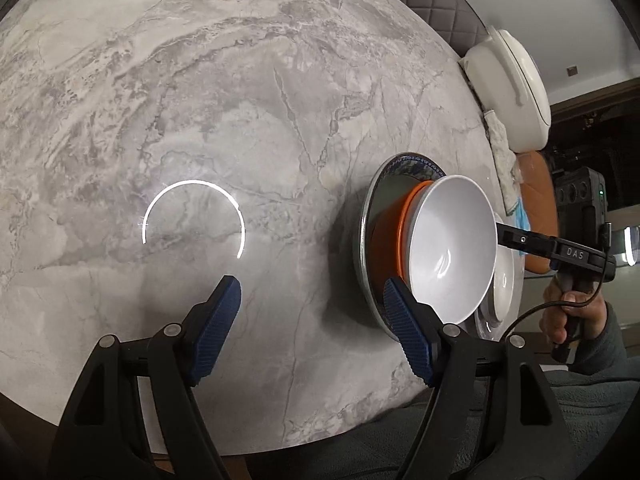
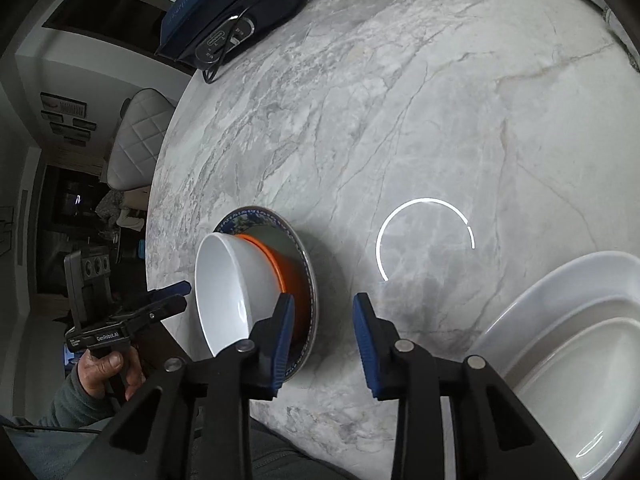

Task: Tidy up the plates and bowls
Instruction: 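Open both grippers and withdraw from the nested bowls, then close both grippers on opposite rims of the nested bowl stack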

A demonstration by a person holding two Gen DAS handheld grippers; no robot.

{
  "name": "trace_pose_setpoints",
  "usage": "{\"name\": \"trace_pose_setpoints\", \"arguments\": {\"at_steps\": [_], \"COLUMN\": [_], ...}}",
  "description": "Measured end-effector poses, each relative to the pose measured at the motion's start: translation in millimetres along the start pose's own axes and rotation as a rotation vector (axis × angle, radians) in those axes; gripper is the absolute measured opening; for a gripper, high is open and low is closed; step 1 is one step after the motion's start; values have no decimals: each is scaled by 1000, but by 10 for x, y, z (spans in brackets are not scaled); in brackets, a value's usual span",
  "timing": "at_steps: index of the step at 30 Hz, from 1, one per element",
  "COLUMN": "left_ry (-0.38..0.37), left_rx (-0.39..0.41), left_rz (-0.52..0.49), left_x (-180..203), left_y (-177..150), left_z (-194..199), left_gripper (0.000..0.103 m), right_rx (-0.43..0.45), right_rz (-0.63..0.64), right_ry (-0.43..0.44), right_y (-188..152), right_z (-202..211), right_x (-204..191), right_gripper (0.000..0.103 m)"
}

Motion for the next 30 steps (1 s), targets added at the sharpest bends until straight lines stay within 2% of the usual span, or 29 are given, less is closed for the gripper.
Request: {"name": "trace_pose_setpoints", "arguments": {"at_steps": [4, 10, 12, 16, 19, 24, 30], "left_ry": [-34, -20, -28, -72, -95, -122, -63], "left_rx": [5, -15, -13, -13, -15, 0, -41], "left_rz": [-32, -76, -84, -82, -64, -35, -99], "left_x": [143, 231, 253, 305, 288, 204, 194], "left_y": [44, 98, 124, 175, 199, 207, 129], "left_z": [-21, -123, -134, -127, -105, -38, -212], "left_gripper": [72, 73, 69, 52, 45, 44, 44], "right_rx": [-30, -48, -47, -61, -66, -63, -100], "right_rz": [-4, -5, -6, -16, -26, -34, -16], "right_ry": [20, 23, 21, 36, 48, 57, 50], "right_y": [-53, -51, -36, -70, -101, -102, -131], "right_z": [-123, -179, -171, -193, -212, -195, -272], "right_x": [-19, 27, 54, 84, 94, 103, 107], "right_gripper": [35, 35, 35, 33, 32, 32, 31]}}
Point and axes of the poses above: each gripper's, at about its wrist camera, not at the fingertips, and z roughly against the way its jaws point, x to its right, y to its top, the point moved 10 cm from there along -z, roughly the way its jaws point, and after that the axes turned 13 degrees about y, right-handed, at the moved point
